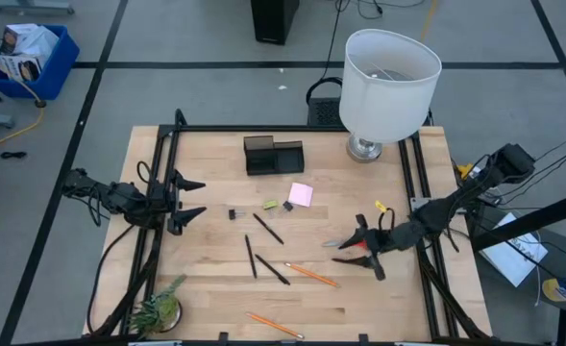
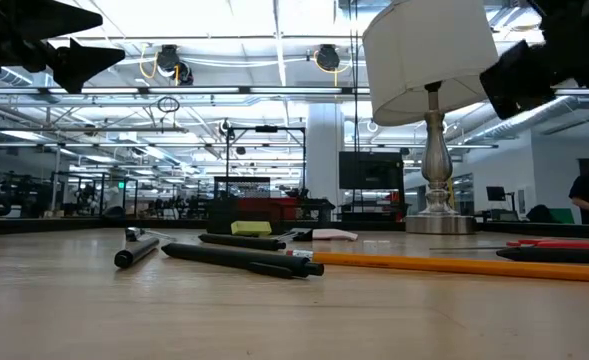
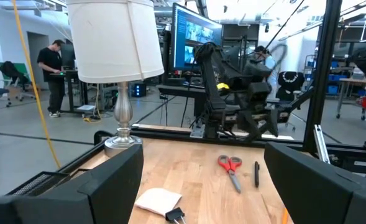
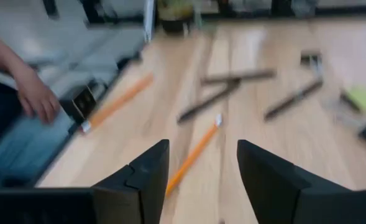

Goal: Pick and place office supplies into organizer
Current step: Put the red scissors into the black desk organizer

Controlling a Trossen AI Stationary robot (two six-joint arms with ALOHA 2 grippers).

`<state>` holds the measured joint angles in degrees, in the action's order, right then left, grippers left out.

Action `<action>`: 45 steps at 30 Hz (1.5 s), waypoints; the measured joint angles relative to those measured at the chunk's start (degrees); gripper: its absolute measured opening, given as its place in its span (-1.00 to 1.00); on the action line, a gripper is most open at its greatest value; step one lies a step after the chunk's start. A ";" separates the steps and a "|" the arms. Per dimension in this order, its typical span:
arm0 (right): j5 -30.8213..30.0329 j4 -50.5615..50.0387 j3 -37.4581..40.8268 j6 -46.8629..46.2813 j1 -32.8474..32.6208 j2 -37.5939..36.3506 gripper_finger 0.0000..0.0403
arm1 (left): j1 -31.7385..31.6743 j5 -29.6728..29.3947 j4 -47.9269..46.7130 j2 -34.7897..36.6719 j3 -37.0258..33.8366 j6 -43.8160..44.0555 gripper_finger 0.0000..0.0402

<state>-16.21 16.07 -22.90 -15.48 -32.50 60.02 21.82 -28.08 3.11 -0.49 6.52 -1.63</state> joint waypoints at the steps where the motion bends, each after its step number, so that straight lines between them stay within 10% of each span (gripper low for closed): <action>1: -0.29 -3.91 -1.42 -0.89 -0.22 0.67 -0.14 | 0.02 0.00 -0.12 -0.01 0.00 0.00 0.69; 23: 6.33 -59.40 -13.48 -32.85 -0.20 -0.43 -0.25 | 0.00 0.00 0.02 0.02 0.00 -0.02 0.69; 45: 11.50 -42.42 0.07 -38.72 -2.88 0.99 -0.25 | 0.02 0.00 0.06 0.02 -0.02 -0.04 0.69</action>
<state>-4.71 -26.35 -22.83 -54.21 -35.38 61.01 21.84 -28.08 3.17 -0.47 6.50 -1.67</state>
